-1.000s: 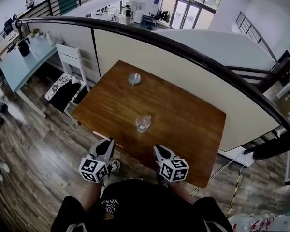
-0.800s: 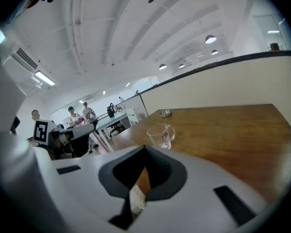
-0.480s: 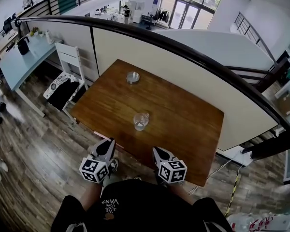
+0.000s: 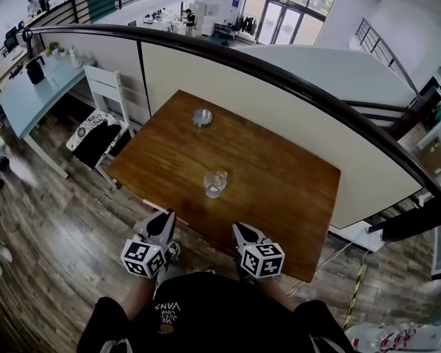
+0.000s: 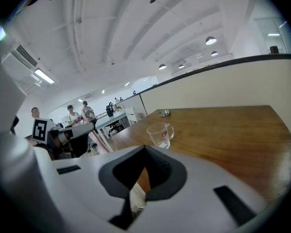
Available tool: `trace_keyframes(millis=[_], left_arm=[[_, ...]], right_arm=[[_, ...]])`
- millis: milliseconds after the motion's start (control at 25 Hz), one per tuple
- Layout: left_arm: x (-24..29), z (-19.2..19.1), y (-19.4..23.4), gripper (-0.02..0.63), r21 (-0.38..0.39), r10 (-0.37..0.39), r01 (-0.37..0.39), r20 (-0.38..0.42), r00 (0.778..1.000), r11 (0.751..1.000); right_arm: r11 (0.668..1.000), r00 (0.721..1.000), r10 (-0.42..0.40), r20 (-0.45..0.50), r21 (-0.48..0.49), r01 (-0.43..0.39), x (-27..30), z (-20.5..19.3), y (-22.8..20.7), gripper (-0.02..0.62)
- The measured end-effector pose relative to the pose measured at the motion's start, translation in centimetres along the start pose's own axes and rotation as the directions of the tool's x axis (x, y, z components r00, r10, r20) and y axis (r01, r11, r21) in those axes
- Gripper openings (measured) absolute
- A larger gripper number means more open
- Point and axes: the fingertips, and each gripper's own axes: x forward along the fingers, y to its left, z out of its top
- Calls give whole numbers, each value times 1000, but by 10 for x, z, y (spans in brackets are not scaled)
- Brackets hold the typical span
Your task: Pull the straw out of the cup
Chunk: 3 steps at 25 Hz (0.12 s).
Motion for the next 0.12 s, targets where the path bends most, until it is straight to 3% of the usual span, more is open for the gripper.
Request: trace_keyframes(millis=[120], left_arm=[[3,2,-1,37,6,-1,1,5,1000,1000]], right_arm=[[1000,1000,0,3,-3,1,0,2,-3,12]])
